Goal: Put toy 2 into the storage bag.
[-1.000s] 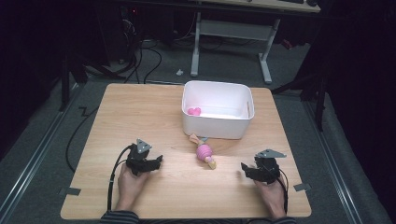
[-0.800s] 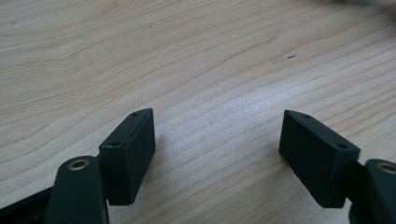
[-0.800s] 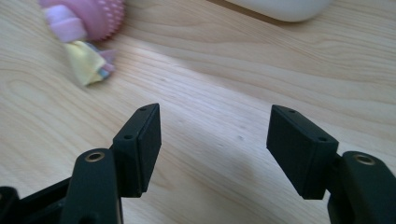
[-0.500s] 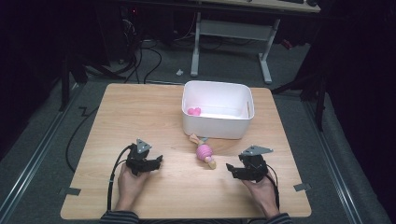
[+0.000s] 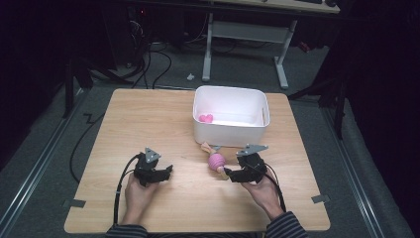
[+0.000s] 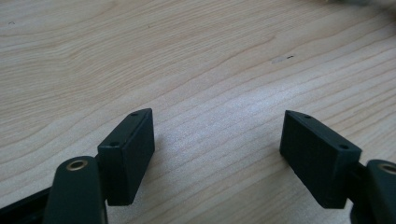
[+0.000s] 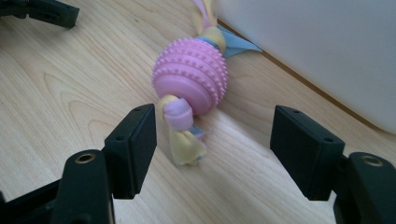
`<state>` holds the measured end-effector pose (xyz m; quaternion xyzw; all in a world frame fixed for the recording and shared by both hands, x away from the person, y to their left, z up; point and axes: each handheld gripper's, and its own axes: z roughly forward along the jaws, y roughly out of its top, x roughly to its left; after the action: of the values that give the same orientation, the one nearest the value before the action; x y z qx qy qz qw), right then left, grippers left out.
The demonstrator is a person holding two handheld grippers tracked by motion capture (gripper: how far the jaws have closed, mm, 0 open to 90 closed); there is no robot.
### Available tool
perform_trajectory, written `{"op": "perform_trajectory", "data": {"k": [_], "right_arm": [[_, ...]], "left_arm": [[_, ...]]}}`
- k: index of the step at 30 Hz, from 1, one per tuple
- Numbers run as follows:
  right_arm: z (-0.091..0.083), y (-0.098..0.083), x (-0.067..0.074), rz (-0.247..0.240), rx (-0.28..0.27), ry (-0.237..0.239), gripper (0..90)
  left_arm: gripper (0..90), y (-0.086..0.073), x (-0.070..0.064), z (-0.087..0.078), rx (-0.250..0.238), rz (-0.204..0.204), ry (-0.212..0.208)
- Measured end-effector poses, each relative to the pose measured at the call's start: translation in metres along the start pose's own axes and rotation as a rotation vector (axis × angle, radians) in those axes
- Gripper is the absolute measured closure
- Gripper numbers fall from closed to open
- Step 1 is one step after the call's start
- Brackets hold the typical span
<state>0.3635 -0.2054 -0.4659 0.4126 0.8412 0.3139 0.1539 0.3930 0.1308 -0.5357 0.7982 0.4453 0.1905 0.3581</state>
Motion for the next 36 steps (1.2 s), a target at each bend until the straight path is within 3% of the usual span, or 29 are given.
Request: {"op": "perform_trajectory", "data": {"k": [17,27,36], "right_arm": [[0.037,0.026,0.013,-0.037,0.069,0.002,26.7],[0.056,0.031,0.014,-0.029,0.113,-0.010,27.8],[0.062,0.030,0.017,-0.043,0.119,-0.025,32.6]], "left_arm": [[27.0,0.000,0.001,0.000,0.001,-0.001,-0.003],[26.8,0.000,0.001,0.000,0.000,-0.001,0.000],[26.8,0.001,0.001,0.001,0.001,0.000,-0.001]]}}
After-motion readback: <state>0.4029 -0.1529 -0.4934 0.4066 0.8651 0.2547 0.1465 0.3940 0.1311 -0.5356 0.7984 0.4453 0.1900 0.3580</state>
